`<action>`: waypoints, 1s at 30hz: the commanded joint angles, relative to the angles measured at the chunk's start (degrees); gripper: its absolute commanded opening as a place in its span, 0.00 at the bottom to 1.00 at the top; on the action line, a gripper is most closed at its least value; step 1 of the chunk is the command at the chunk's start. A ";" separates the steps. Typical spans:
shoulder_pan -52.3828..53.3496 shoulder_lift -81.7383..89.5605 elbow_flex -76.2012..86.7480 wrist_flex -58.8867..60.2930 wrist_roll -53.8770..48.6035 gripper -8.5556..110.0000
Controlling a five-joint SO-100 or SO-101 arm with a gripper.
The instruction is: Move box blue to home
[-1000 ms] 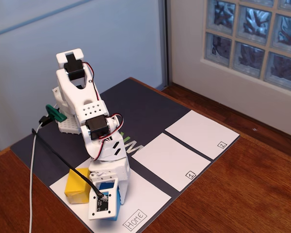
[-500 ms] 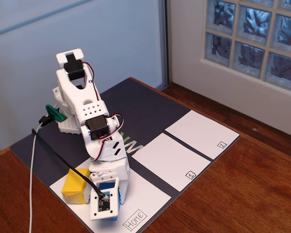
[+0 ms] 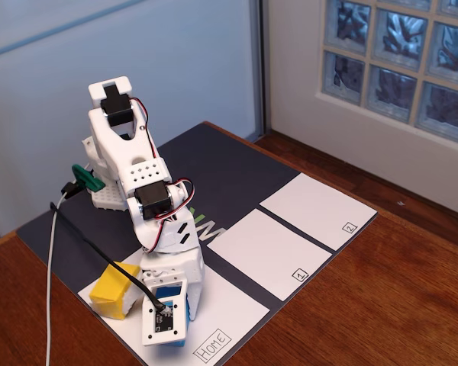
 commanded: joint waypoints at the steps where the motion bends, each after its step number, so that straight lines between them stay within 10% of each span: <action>1: -1.14 3.69 -0.70 0.18 -0.35 0.53; 30: -2.29 17.05 -0.44 2.81 -1.93 0.54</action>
